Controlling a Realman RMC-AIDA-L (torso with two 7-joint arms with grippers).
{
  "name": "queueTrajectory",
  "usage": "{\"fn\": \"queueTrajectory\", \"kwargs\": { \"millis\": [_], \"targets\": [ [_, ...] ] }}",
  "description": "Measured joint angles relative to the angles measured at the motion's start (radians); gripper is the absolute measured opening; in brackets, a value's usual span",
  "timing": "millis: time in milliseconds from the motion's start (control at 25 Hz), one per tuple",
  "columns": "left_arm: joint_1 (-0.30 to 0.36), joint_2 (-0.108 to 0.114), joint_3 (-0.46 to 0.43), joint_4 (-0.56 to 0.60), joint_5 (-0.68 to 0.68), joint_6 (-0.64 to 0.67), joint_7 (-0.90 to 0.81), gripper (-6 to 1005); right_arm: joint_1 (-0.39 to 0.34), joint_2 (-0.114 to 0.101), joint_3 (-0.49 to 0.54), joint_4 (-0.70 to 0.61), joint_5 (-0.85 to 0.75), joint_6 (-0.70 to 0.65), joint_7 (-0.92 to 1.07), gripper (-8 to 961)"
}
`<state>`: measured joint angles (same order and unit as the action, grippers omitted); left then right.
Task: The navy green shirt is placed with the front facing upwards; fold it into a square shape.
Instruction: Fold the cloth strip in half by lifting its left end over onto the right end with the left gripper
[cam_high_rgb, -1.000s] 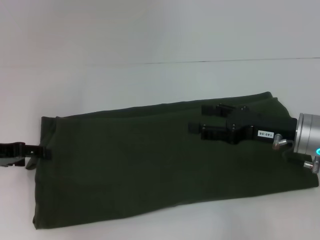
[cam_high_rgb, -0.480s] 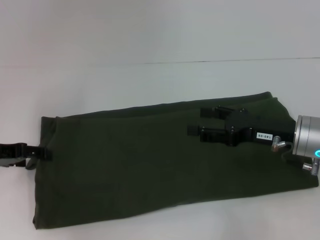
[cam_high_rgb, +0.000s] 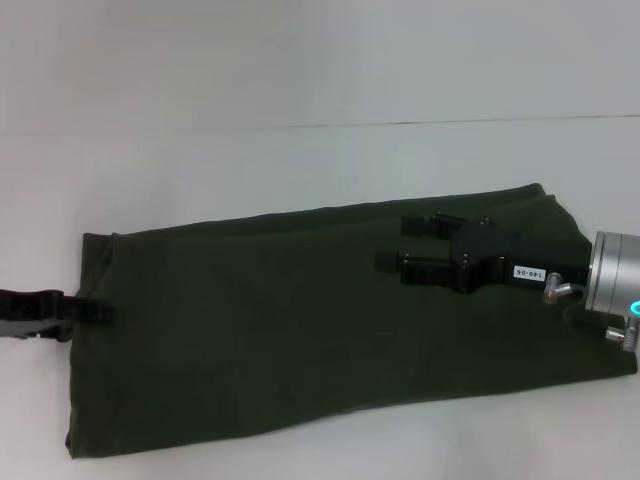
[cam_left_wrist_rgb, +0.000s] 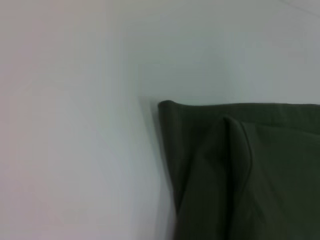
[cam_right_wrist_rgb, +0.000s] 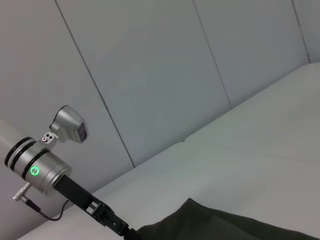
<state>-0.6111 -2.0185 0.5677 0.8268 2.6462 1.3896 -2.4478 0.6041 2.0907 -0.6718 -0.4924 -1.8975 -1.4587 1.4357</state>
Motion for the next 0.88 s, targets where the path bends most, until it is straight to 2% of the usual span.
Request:
{"fn": "queueTrajectory", "kwargs": {
  "millis": [880],
  "targets": [
    [-0.044,0.014,-0.007,-0.093,-0.008,0.024,-0.011,790,-0.003,-0.002,0.0,0.0,0.0,0.005,0.0,894]
  ]
}}
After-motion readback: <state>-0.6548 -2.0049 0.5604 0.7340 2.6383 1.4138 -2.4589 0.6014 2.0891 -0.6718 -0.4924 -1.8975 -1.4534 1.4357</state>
